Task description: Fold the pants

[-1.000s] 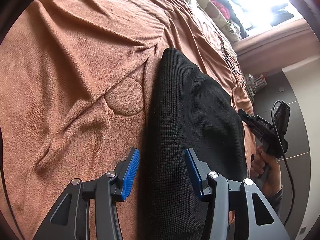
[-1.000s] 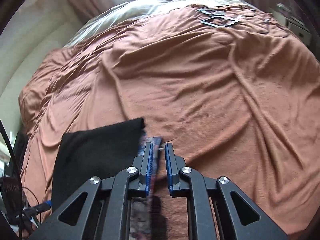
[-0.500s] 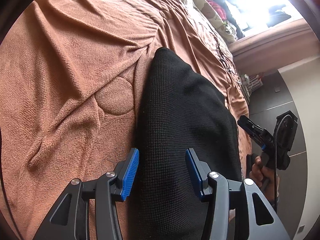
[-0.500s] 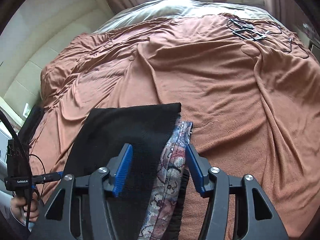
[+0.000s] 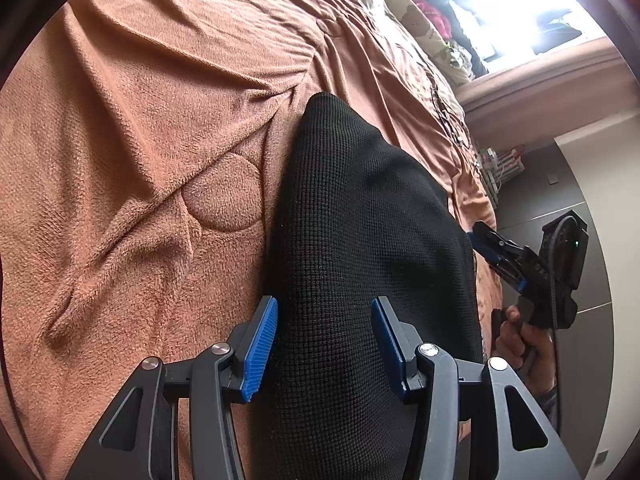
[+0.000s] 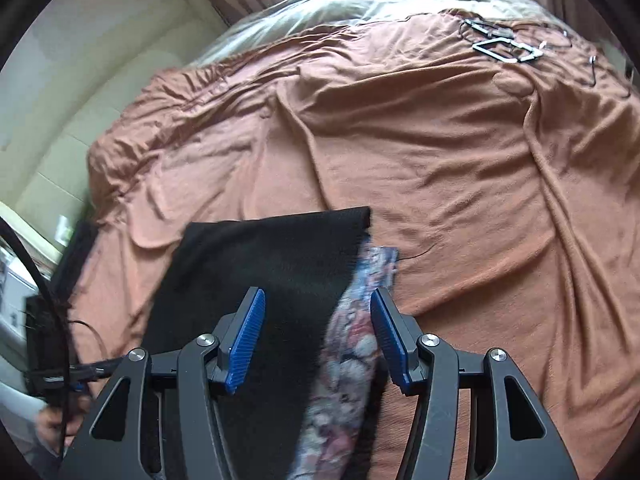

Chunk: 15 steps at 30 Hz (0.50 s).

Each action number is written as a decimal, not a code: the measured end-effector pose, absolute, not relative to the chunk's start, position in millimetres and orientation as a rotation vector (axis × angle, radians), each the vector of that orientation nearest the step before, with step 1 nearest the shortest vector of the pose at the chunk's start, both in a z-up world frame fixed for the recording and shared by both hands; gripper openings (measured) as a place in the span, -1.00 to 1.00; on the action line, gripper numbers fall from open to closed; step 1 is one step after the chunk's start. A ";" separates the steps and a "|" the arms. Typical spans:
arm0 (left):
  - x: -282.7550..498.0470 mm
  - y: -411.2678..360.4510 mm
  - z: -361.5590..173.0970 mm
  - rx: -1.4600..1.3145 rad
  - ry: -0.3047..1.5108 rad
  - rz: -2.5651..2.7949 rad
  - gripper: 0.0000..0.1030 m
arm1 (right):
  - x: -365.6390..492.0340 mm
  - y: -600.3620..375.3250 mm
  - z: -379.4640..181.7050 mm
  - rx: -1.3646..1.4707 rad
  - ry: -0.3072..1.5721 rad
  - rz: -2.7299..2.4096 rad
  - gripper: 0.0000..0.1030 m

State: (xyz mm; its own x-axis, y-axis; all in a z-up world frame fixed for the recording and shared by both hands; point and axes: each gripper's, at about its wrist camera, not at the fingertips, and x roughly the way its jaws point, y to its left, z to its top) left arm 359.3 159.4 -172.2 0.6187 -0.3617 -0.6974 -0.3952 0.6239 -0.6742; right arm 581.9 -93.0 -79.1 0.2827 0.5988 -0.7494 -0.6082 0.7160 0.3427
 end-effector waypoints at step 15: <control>357.7 155.1 -171.4 -0.933 0.939 0.020 -0.01 | 571.3 -127.5 -80.7 0.169 1.057 0.865 0.03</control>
State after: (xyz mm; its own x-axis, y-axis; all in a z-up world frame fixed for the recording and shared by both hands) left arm 357.7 155.1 -171.4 0.6194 -0.3631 -0.6960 -0.3928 0.6243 -0.6752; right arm 571.3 -127.5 -80.7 0.2054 0.6929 -0.6911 -0.5407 0.6689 0.5100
